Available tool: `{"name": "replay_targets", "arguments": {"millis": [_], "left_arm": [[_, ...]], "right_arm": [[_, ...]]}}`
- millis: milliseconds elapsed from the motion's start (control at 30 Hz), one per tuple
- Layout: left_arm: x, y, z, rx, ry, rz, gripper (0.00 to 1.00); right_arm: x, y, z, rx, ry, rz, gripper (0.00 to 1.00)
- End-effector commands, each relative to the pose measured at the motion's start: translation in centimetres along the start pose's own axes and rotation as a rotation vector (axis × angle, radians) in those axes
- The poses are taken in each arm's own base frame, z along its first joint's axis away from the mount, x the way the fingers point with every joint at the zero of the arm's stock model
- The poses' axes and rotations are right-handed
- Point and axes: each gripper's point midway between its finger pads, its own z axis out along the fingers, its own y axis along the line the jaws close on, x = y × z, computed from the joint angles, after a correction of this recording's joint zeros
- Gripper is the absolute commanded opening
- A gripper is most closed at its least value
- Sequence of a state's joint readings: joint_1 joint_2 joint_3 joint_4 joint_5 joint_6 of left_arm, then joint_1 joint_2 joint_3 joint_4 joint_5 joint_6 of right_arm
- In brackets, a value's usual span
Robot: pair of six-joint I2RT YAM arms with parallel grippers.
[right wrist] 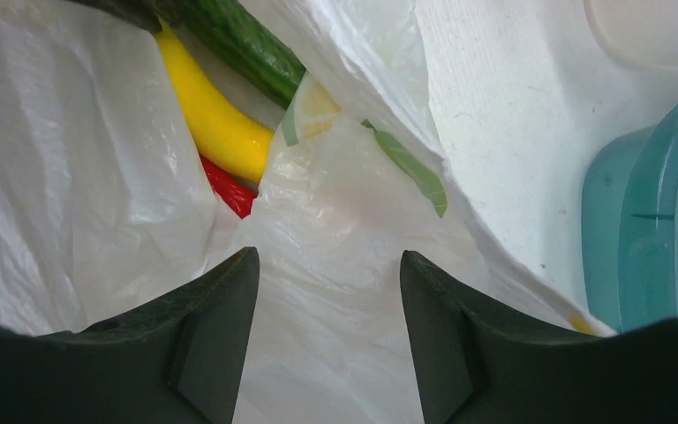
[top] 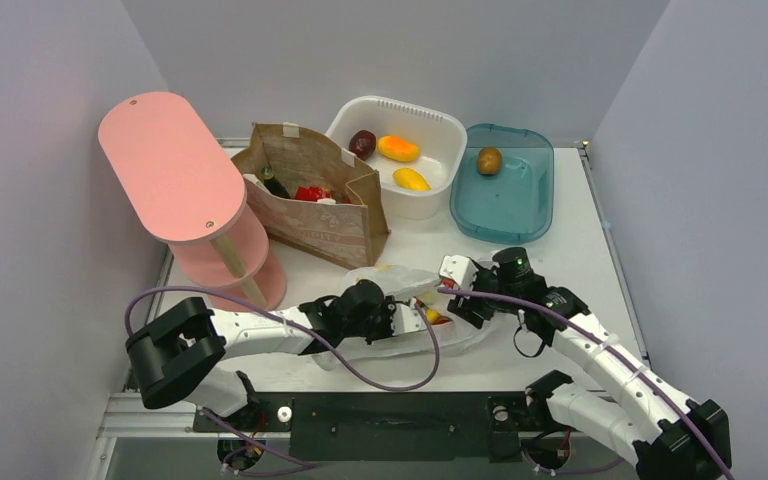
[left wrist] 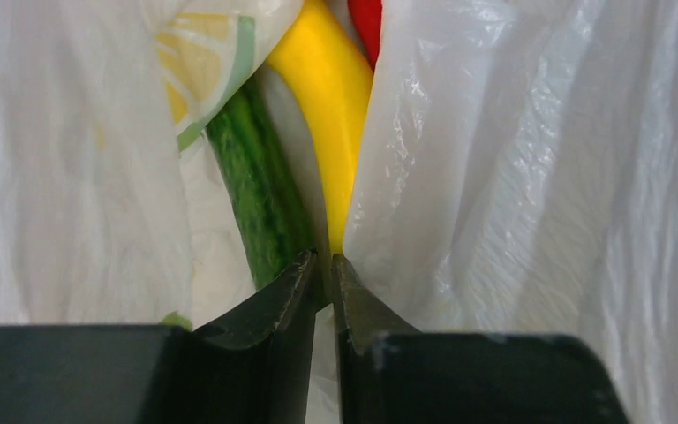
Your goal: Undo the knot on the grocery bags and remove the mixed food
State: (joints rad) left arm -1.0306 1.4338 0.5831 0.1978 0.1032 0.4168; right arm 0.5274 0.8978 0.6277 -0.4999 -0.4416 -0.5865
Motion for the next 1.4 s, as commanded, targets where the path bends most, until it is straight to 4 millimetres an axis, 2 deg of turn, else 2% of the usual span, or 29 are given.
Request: {"name": "replay_targets", "arguments": {"millis": [0,133,233,333,400,533,667,967,1033,1067,1267,1300,1367], "left_arm": [[-0.9,-0.3,0.2,0.042,0.056,0.085,0.16],[-4.1,0.9,-0.8,-0.003,-0.065,0.06,0.26],[-6.4,1.6,-1.4,-0.025,-0.147,0.043,0.27],[-7.3,2.4,-1.1,-0.054,-0.157,0.025,0.26],[-7.2,2.8,-0.5,-0.075,-0.141,0.01,0.25],[-6.6,3.5,1.0,-0.101,-0.102,-0.012,0.23],[-4.2,3.7,2.7,-0.124,-0.016,-0.024,0.23],[0.9,3.2,3.9,-0.115,0.178,-0.012,0.39],[1.0,3.0,3.5,-0.094,0.178,-0.055,0.36],[0.6,3.4,3.0,-0.096,0.162,-0.086,0.28],[-4.7,3.6,0.3,0.016,0.056,-0.128,0.05],[-6.0,3.9,0.0,0.025,0.027,-0.124,0.03],[-7.3,4.0,-1.0,0.035,-0.001,-0.11,0.0]], "right_arm": [[-1.7,-0.6,-0.7,-0.002,-0.038,0.013,0.58],[-1.8,-0.2,-0.5,-0.023,-0.038,0.024,0.61],[-1.8,-0.1,-0.3,-0.034,-0.034,0.033,0.61],[-1.9,-0.2,-0.2,-0.033,-0.038,0.035,0.61],[-2.0,-0.2,-0.2,-0.033,-0.042,0.035,0.61],[-2.0,-0.2,-0.1,-0.035,-0.04,0.045,0.61],[-1.9,-0.4,-0.1,-0.026,-0.036,0.051,0.61],[-0.8,-0.9,0.1,0.005,0.004,0.058,0.61],[-0.6,-1.0,0.2,0.007,0.013,0.06,0.61],[-0.5,-1.1,0.2,0.009,0.02,0.062,0.61],[0.2,-1.3,0.8,0.004,0.051,0.068,0.61],[0.2,-1.3,0.8,0.004,0.052,0.069,0.61],[0.2,-1.3,1.0,0.0,0.053,0.07,0.61]]}}
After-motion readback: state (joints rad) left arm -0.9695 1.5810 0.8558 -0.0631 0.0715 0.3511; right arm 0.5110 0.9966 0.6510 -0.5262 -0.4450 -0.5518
